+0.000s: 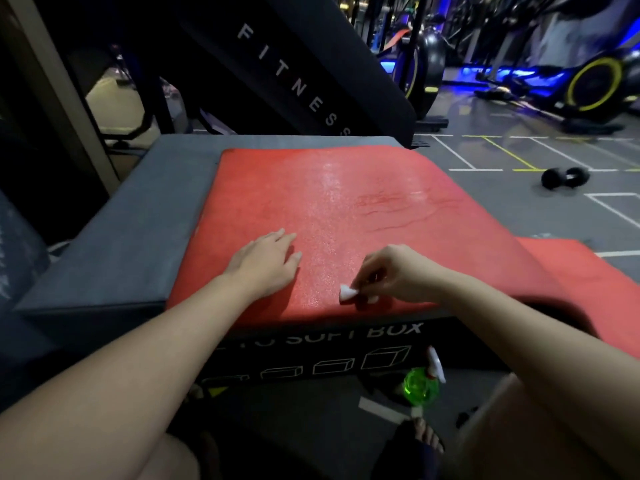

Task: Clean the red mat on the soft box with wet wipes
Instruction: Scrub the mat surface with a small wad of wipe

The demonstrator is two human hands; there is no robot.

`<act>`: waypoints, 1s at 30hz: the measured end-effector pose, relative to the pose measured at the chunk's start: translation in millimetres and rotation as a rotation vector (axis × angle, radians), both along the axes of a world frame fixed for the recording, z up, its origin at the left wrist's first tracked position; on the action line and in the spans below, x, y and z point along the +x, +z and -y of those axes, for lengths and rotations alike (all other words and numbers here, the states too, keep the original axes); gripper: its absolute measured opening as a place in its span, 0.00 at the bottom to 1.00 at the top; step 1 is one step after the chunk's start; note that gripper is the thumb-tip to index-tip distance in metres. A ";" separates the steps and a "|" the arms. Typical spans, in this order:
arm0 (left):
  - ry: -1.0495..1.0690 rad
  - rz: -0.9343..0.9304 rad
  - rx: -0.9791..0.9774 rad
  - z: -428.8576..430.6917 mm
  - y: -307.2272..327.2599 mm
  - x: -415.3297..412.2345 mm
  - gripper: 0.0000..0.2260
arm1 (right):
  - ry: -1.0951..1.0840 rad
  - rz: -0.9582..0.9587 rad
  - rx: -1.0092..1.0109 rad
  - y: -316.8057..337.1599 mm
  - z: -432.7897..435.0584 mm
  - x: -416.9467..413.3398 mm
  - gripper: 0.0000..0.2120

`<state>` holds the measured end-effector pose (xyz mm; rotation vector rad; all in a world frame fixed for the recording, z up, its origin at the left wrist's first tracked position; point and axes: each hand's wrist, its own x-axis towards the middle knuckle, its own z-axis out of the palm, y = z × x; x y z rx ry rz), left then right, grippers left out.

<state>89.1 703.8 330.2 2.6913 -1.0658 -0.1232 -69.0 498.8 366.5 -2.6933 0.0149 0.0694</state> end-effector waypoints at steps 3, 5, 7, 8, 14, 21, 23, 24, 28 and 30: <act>-0.005 -0.009 0.040 1.6 -4.0 4.5 0.26 | 0.003 0.171 -0.039 -12.7 -2.6 -1.5 0.06; -0.001 -0.001 0.061 4.5 -5.9 7.7 0.26 | -0.007 0.246 -0.040 -21.7 -6.1 -0.4 0.05; -0.006 0.013 0.075 8.7 -6.8 10.0 0.26 | 0.009 0.253 -0.035 -23.9 -6.3 -3.9 0.06; -0.008 0.015 0.079 11.1 -6.3 10.7 0.25 | 0.027 0.228 -0.036 -20.8 -4.6 -7.8 0.06; 0.016 0.056 0.052 31.8 3.3 14.1 0.22 | 0.055 0.009 -0.005 4.0 24.3 -36.9 0.07; 0.033 0.144 0.066 50.8 3.6 21.9 0.16 | -0.049 0.272 -0.061 -15.2 32.5 5.2 0.07; 0.042 0.148 0.051 56.9 1.6 27.2 0.16 | -0.090 0.305 -0.046 -20.1 35.2 18.5 0.07; 0.043 0.154 0.045 60.0 1.2 30.0 0.16 | -0.101 0.294 -0.033 -18.8 36.4 21.0 0.07; 0.054 0.165 0.006 69.7 0.4 40.9 0.16 | -0.018 0.023 0.147 0.6 45.5 10.0 0.07; 0.060 0.173 -0.013 73.0 -1.2 47.7 0.16 | -0.001 -0.061 0.217 2.9 51.0 6.6 0.07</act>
